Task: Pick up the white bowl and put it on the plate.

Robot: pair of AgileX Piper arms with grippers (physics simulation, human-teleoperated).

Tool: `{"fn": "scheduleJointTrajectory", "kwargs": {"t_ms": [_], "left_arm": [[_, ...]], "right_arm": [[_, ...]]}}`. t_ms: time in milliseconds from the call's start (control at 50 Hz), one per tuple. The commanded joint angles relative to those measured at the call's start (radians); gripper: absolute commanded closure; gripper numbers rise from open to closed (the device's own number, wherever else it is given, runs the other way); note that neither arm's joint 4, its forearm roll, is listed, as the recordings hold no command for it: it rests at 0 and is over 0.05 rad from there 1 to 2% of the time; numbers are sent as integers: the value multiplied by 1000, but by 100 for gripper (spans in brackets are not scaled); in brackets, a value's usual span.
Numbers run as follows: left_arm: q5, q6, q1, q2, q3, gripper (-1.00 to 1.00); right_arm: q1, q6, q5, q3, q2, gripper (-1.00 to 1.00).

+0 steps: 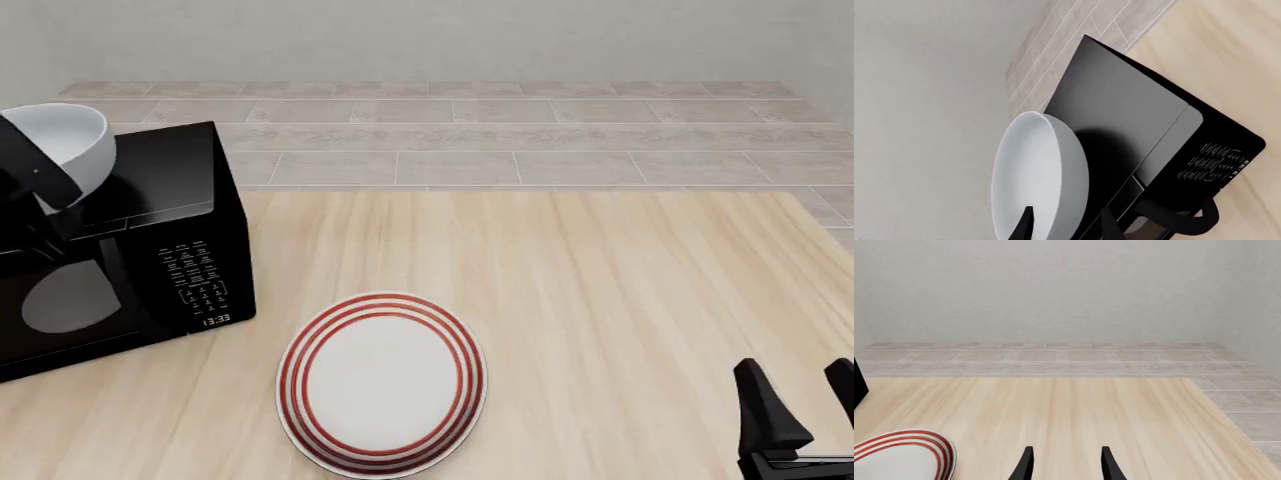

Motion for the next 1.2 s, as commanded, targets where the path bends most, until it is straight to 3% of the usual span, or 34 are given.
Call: {"fn": "scheduleJointTrajectory", "kwargs": {"t_ms": [20, 580, 600, 960, 1200], "left_arm": [[-21, 2, 12, 26, 0, -100], [-19, 7, 20, 34, 11, -100], [-19, 6, 19, 34, 11, 100], [-37, 7, 26, 35, -2, 100], [13, 15, 12, -18, -12, 100]], "right_arm": [[-1, 0, 6, 0, -5, -100], [0, 0, 6, 0, -5, -100], [-1, 0, 6, 0, -5, -100], [0, 0, 6, 0, -5, -100], [-1, 0, 6, 0, -5, -100]]}}
